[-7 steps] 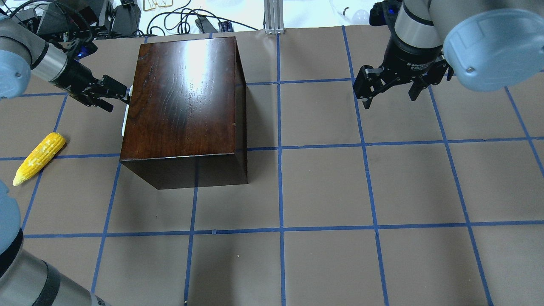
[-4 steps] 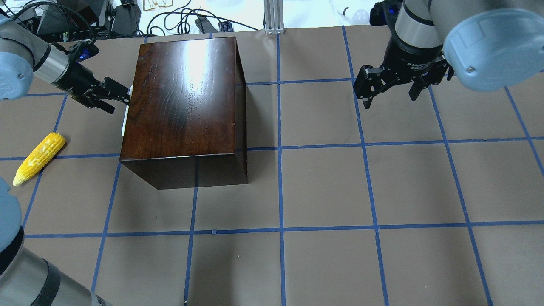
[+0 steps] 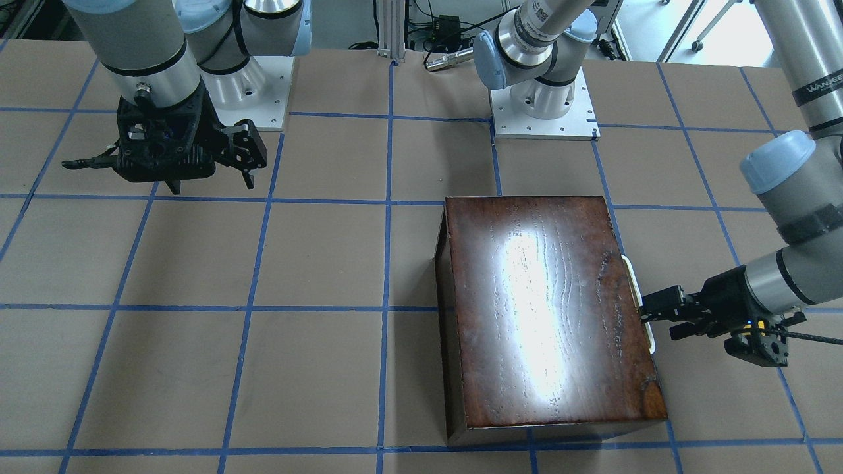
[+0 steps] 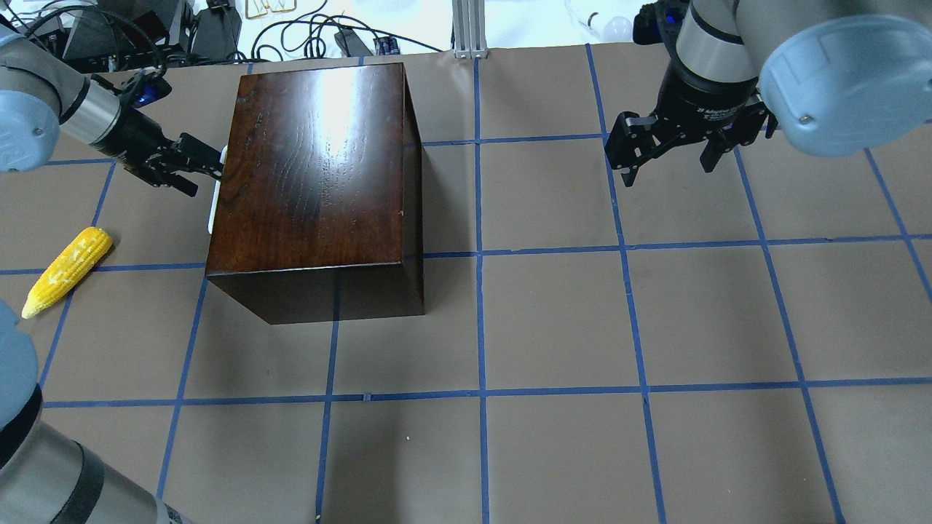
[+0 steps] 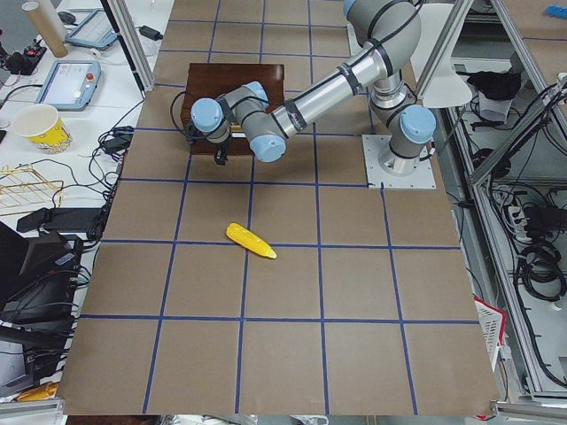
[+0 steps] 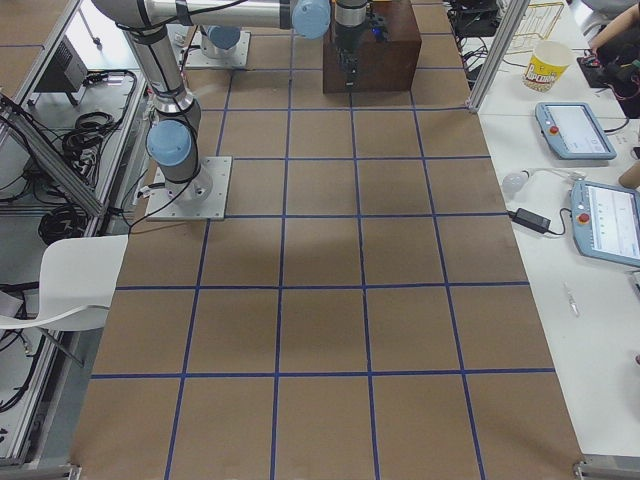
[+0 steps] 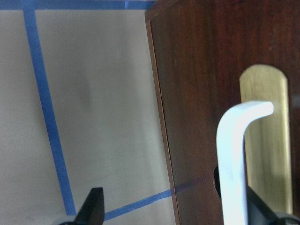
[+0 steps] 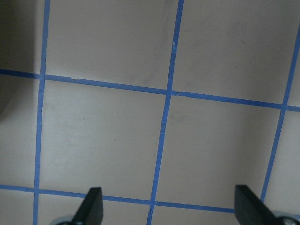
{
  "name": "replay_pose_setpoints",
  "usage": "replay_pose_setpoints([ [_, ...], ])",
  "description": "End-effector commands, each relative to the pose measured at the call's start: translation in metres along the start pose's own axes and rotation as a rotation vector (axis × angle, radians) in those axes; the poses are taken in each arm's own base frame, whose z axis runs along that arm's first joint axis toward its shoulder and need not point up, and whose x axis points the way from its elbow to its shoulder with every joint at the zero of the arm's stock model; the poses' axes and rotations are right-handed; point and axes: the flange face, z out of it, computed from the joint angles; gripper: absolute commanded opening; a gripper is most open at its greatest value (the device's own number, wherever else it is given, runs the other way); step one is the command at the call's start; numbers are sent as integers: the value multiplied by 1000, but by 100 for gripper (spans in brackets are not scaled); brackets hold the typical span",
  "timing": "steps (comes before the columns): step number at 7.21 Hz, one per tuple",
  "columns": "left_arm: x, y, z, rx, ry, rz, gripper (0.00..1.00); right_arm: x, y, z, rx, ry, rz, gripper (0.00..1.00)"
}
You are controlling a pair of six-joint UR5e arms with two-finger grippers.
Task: Open drawer and put corn inside
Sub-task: 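Close the left gripper on the white drawer handle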
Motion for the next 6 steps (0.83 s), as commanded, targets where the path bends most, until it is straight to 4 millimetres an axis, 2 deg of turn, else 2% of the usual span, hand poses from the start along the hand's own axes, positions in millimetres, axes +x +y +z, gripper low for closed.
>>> replay_pose_setpoints([
  [1,-2,-1,-4,7,-11,25,100,0,0,0,0,0,0,100],
  [6,-13,-1,-8,16,-16,53,100,0,0,0,0,0,0,100],
])
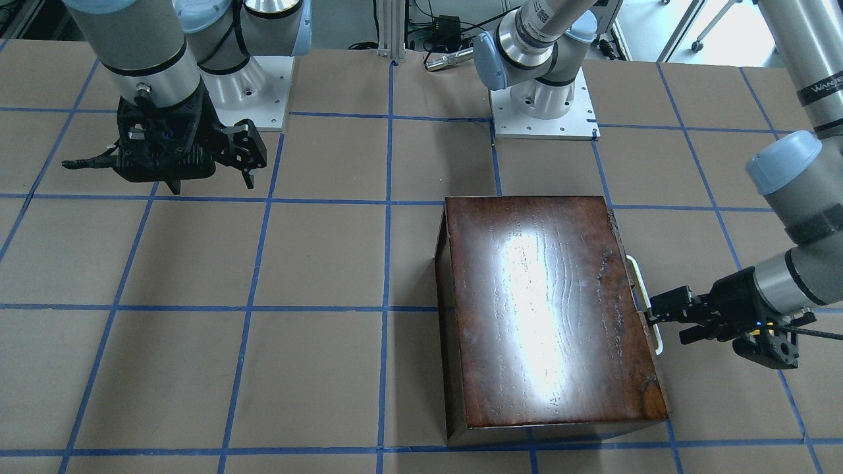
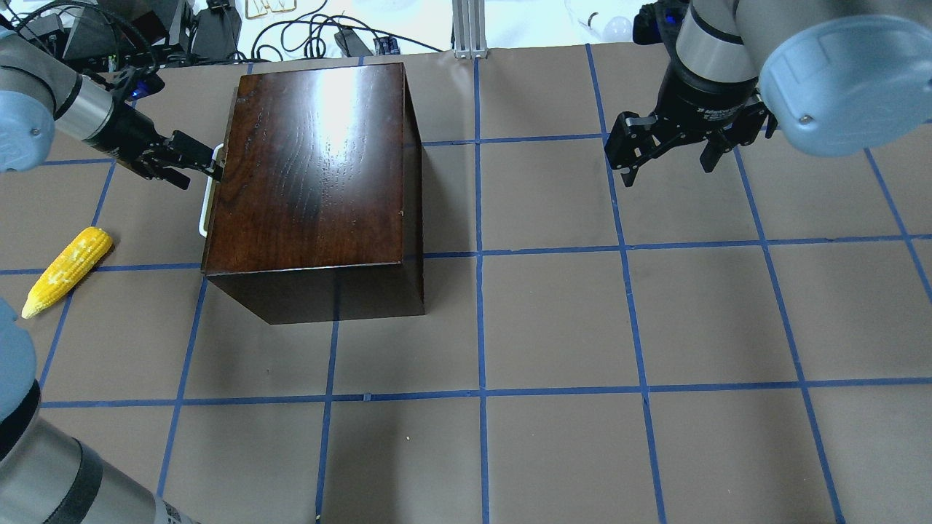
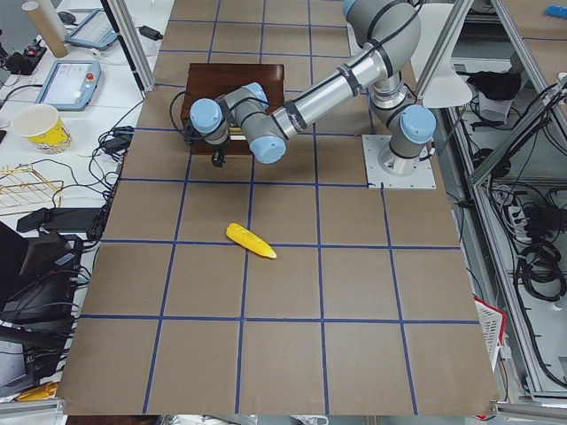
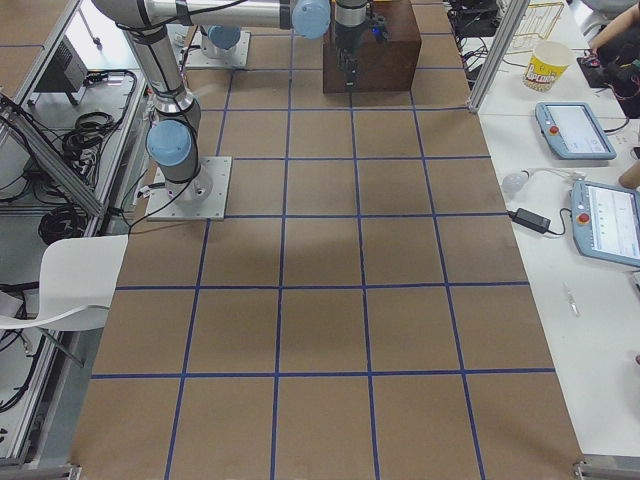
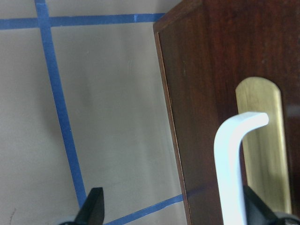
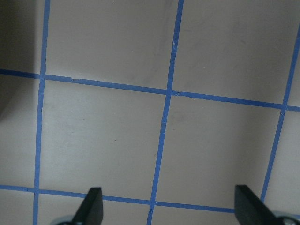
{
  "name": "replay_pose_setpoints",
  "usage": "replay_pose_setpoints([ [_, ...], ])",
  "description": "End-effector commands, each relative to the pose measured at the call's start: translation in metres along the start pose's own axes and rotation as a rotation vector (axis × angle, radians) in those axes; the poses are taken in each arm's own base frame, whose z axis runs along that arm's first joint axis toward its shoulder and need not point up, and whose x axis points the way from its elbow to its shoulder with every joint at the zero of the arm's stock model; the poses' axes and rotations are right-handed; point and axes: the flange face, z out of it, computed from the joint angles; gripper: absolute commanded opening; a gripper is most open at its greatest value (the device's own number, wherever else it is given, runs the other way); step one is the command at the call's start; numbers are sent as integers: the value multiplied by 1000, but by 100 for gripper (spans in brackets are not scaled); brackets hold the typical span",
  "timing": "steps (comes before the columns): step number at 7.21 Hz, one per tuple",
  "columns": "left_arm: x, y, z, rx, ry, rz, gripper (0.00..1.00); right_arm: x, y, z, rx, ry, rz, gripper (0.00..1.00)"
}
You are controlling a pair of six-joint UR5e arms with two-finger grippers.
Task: Open drawer and put corn inside
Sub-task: 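Pull the drawer outward with the left gripper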
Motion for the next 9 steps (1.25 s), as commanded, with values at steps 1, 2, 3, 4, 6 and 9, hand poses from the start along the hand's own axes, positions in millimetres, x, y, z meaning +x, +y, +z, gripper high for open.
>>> replay_pose_setpoints([
  [1,-4,0,-3,6,-3,6,100,0,0,0,0,0,0,100],
  [2,-6,-2,-6,12,-8,8,100,2,0,0,0,0,3,100],
  [3,-7,-3,-7,13,-12,10,100,0,0,0,0,0,0,100],
  [4,-9,-2,-7,-1,-32,10,100,0,0,0,0,0,0,100],
  [6,-21,3,-13,-5,-56,9,100,0,0,0,0,0,0,100],
  [9,-28,5,-16,3,-64,37,99,0,0,1,-1,0,0,100],
])
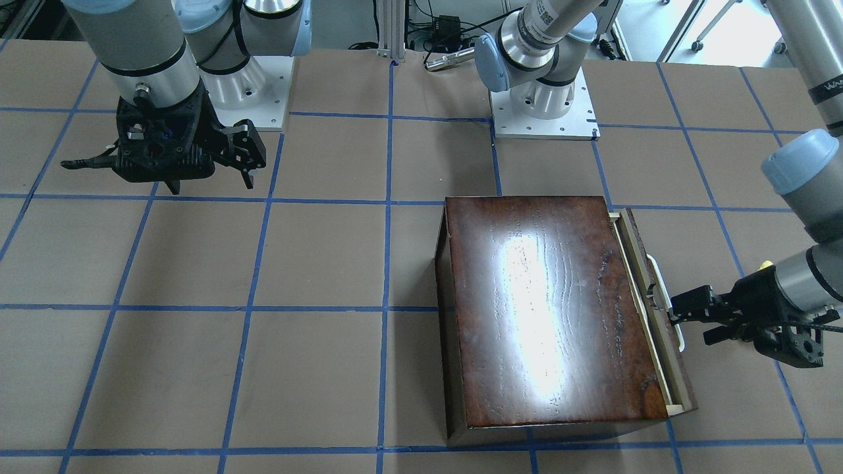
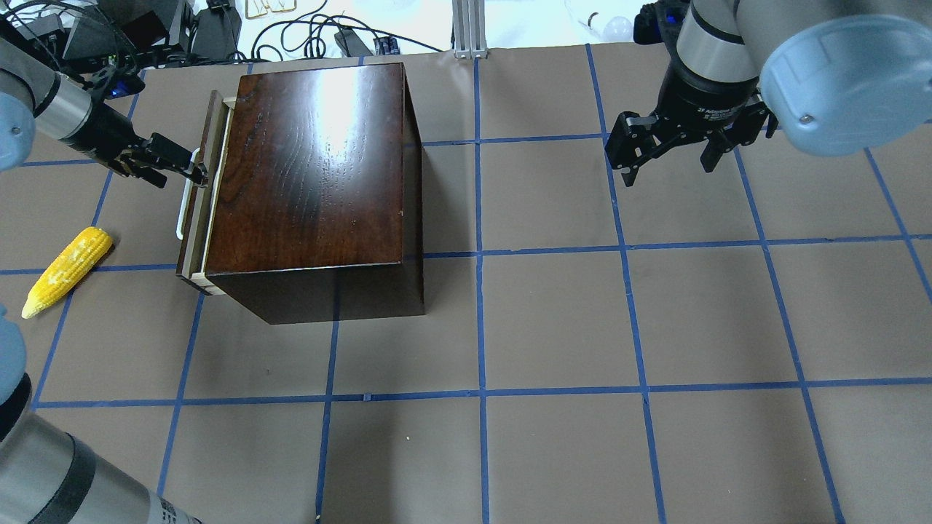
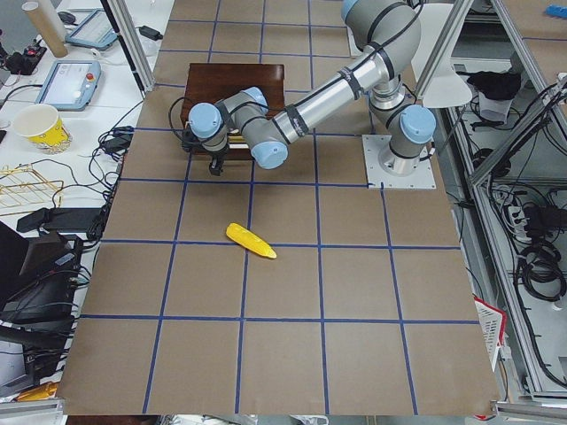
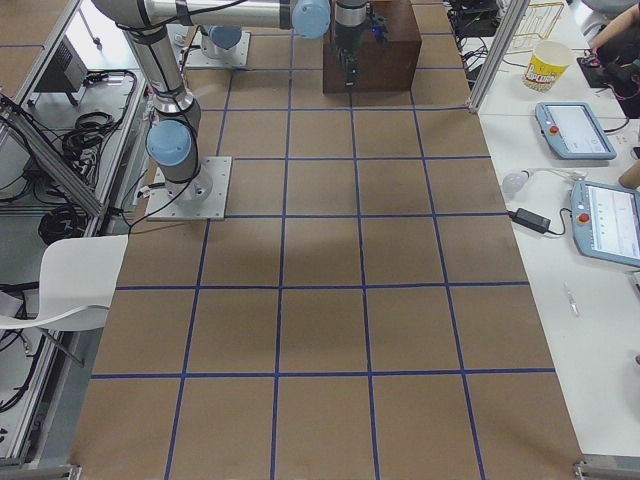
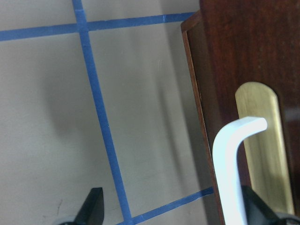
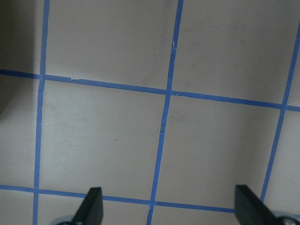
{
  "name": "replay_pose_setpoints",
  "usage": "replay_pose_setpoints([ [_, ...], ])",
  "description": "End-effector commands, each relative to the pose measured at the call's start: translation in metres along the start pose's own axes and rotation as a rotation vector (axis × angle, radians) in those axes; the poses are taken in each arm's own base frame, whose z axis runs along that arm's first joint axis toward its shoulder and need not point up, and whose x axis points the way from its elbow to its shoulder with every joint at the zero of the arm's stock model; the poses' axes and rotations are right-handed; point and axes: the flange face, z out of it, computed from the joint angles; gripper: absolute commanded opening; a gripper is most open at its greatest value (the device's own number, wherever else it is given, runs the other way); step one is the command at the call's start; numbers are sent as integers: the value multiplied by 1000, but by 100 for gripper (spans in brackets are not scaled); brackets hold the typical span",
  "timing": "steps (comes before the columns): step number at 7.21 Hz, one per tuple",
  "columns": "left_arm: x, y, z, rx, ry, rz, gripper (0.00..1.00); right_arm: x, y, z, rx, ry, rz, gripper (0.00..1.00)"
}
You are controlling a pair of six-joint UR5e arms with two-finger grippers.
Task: Open drawer and put corn inside
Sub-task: 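Pull the drawer outward with the left gripper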
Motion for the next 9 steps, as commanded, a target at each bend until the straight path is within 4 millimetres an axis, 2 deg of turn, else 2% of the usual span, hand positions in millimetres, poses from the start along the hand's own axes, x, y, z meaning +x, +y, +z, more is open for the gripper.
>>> replay_pose_setpoints([
  [1,-8,3,-3,6,-6,15,99,-1,0,0,0,0,-1,100],
  [3,-17,7,-7,13,-9,25,99,-1,0,0,0,0,-1,100],
  [5,-27,1,-19,3,-62,63,98,-1,0,0,0,0,-1,100],
  [9,-56,10,-22,7,-64,45,98,-1,0,1,-1,0,-1,100],
])
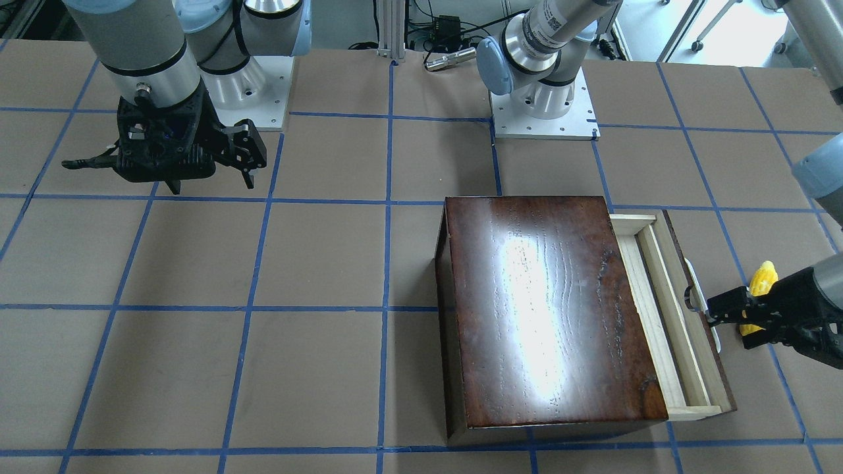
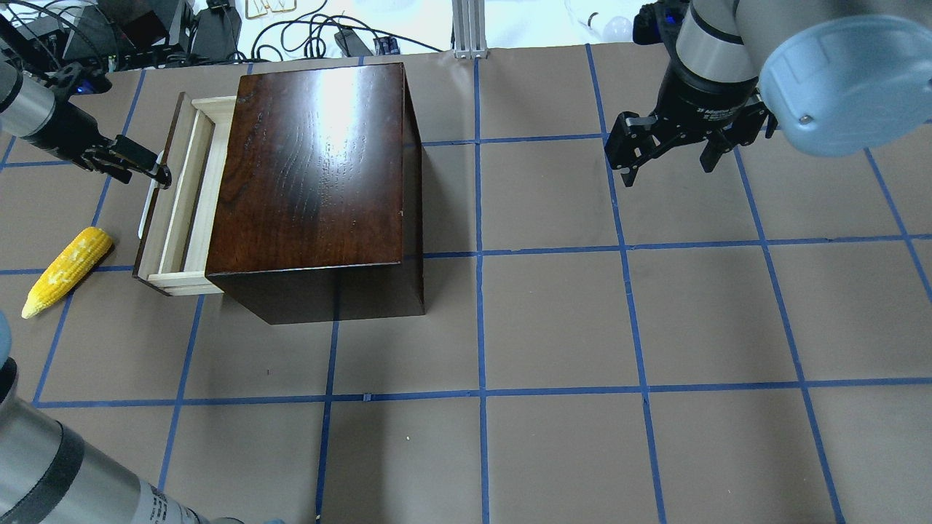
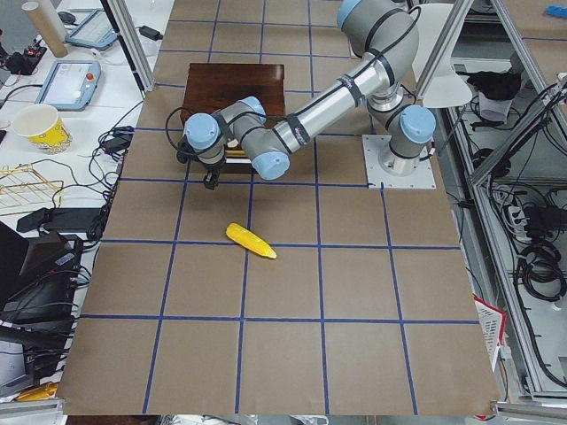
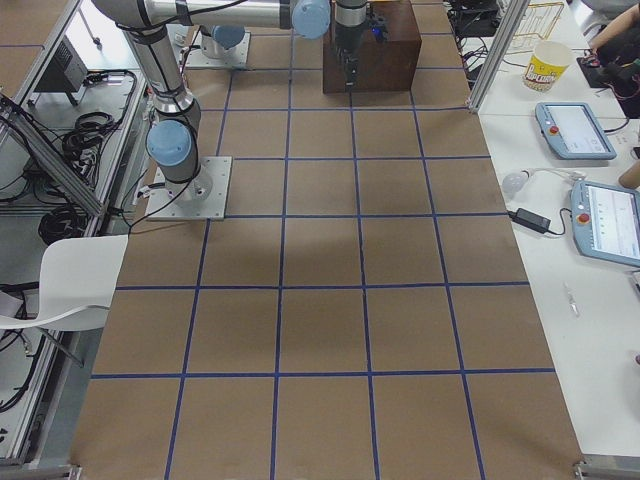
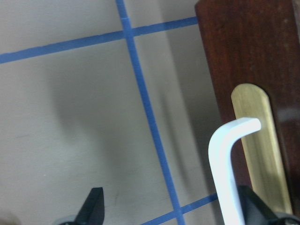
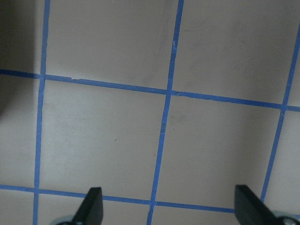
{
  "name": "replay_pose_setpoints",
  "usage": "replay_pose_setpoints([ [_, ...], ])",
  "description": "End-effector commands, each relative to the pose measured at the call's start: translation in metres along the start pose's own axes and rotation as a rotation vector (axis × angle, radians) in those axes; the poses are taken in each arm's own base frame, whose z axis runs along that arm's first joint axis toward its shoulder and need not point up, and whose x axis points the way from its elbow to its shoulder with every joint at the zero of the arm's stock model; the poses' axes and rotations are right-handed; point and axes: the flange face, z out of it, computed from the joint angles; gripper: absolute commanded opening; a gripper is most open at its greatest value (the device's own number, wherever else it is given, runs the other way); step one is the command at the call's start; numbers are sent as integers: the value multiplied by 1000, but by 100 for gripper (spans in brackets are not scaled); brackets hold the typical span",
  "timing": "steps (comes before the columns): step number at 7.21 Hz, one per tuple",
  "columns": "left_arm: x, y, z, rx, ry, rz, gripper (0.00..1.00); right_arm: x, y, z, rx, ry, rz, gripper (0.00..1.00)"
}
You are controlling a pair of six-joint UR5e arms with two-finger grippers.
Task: Open drawer and put corn inside
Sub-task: 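Pull the drawer outward with the left gripper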
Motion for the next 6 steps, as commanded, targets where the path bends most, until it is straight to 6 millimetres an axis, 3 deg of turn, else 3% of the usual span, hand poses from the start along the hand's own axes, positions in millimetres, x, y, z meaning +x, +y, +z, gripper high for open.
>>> replay_pose_setpoints([
  [1,-14,7,-1,3,-1,-11,99,0,0,-1,2,0,0,100],
  [6,-21,5,-17,-3,-37,6,100,0,0,0,0,0,0,100],
])
